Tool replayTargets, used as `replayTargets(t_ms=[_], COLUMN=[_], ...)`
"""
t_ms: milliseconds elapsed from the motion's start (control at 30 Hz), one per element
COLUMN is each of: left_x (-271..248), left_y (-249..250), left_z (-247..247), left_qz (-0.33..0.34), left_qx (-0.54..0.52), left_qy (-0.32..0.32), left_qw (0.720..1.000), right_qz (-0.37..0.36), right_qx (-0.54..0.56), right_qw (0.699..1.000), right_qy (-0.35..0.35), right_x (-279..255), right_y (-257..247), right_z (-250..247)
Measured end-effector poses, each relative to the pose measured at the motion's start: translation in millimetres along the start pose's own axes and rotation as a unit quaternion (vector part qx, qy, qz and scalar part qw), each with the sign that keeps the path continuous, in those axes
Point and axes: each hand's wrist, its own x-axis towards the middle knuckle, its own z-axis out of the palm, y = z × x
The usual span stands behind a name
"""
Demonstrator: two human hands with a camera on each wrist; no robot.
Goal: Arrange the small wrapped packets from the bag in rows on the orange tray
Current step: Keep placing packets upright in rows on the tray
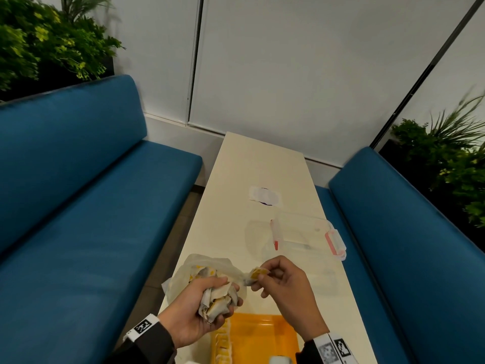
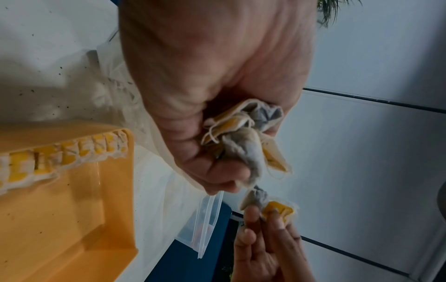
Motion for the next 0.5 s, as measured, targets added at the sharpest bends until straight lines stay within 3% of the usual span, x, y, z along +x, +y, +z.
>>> replayTargets(t_ms=[500], left_x=[-8], left_y=[-2], left_z=[2], left_qz=[0.023], left_qx=[0.016], left_qy=[0.001], left_qw=[1.0], right_qz=[0.063], right_qx=[-0.015], right_qw=[0.998], right_qy=[0.001], right_x=[-13], right_y=[29], right_z=[-18])
